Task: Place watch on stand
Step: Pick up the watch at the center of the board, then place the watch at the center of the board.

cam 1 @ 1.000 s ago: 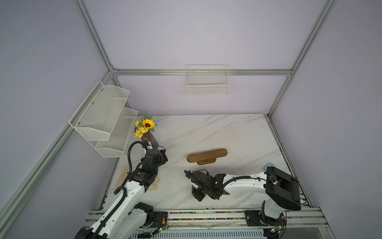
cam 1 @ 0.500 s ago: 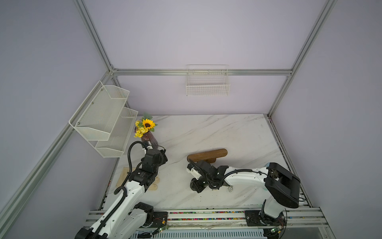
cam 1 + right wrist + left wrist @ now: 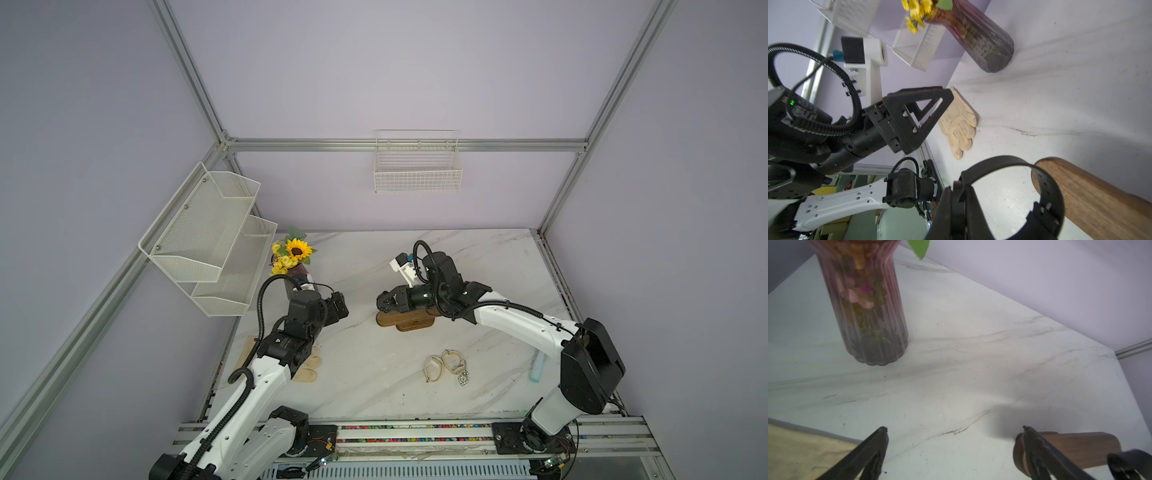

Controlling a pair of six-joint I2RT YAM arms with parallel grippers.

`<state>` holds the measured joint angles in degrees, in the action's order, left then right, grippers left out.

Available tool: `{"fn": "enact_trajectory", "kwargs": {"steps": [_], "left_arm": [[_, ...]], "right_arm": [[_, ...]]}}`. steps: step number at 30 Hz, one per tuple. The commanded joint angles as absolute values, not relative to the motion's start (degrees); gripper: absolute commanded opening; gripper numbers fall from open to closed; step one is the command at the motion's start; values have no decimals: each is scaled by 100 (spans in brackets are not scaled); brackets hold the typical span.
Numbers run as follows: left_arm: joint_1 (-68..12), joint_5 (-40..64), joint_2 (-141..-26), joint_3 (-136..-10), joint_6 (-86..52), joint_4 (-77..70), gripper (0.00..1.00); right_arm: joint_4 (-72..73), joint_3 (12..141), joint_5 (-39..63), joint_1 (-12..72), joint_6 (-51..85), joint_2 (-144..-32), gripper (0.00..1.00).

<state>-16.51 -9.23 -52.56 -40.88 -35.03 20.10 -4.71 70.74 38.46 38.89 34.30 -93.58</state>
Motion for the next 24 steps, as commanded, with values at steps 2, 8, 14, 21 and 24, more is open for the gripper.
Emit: {"fn": "enact_trajectory", "kwargs": {"steps": [2, 8, 14, 21, 24], "left_arm": [[-1624, 343, -5235, -4578, -3685, 1464, 100], [-1635, 1635, -5369, -4675, -4173, 690, 100], [-1635, 2750, -5675, -4706, -4753, -139, 70], [-1636, 3607, -5643, -4383, -5423, -1526, 66], [-1644, 3975, -5710, -4310, -5686, -2068, 75]], "right_arm": [[875, 7034, 4631, 3528, 4581, -9239, 10], [1583, 6967, 4580, 3271, 5020, -9167, 11], [1671, 7006, 4612, 3219, 5171, -9235, 11], [2141, 6895, 4768, 3133, 5615, -9294, 11], [2260, 6904, 4828, 3112, 5759, -9308, 11]]}}
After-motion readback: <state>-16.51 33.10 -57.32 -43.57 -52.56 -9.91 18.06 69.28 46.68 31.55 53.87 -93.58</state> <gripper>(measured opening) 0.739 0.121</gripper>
